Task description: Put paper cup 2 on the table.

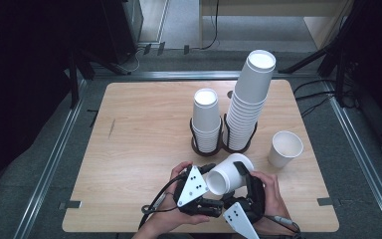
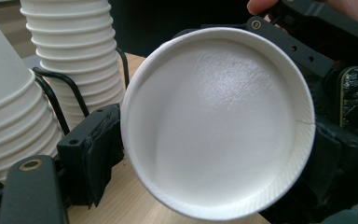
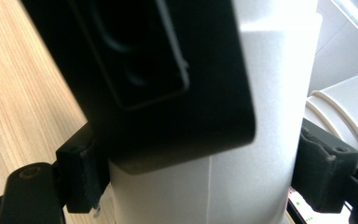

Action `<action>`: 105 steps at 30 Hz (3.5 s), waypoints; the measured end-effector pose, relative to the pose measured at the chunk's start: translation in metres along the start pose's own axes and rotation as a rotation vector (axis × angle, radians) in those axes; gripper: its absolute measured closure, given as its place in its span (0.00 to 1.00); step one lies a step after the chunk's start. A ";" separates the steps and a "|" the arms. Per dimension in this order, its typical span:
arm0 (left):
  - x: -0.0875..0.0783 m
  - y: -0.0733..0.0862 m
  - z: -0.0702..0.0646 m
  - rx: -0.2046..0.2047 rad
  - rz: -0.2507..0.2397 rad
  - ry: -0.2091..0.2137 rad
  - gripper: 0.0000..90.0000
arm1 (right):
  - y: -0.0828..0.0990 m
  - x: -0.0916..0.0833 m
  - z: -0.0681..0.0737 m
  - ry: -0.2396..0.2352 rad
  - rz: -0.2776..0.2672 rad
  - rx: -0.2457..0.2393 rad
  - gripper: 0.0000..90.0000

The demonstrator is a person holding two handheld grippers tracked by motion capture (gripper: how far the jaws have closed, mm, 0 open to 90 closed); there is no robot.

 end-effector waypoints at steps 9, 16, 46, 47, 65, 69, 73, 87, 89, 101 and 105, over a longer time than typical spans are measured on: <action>0.000 0.000 0.001 -0.017 0.012 0.003 0.22 | 0.000 -0.001 0.003 -0.021 -0.006 -0.006 0.20; 0.000 0.000 0.000 -0.006 0.013 0.003 0.22 | 0.001 -0.002 0.004 -0.036 -0.008 -0.002 0.20; -0.002 0.003 0.004 -0.043 0.019 0.021 0.27 | 0.005 -0.001 0.006 -0.074 0.025 0.010 0.02; -0.002 0.003 0.004 -0.046 0.018 0.021 0.27 | 0.004 0.000 0.005 -0.071 0.022 0.016 0.01; -0.028 -0.009 0.027 -0.090 -0.072 -0.039 0.28 | -0.003 -0.008 -0.014 -0.020 -0.004 0.047 0.00; -0.035 -0.010 0.032 -0.099 -0.094 -0.064 0.28 | -0.005 -0.008 -0.019 -0.012 0.005 0.103 0.00; -0.040 -0.013 0.037 -0.106 -0.122 -0.080 0.28 | -0.005 -0.009 -0.021 -0.024 0.013 0.155 0.00; -0.049 -0.017 0.041 -0.145 -0.245 -0.111 0.28 | -0.013 -0.010 -0.049 -0.051 0.006 0.712 0.00; -0.048 -0.015 0.040 -0.145 -0.255 -0.113 0.28 | -0.014 -0.010 -0.051 -0.054 0.006 0.779 0.00; -0.044 -0.015 0.032 -0.119 -0.293 -0.120 0.28 | -0.019 -0.008 -0.052 -0.084 0.014 1.115 0.02; -0.044 -0.014 0.032 -0.122 -0.306 -0.117 0.28 | -0.022 -0.007 -0.049 -0.117 0.024 1.225 0.03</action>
Point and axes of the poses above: each handheld gripper's, and its own axes: x roughly forward along the jaws, y roughly out of its underside, z roughly to its left, the point moved 6 cm from there along x, roughly forward along the jaws, and after that the axes turned 7 degrees about y, right-handed, at the moved point
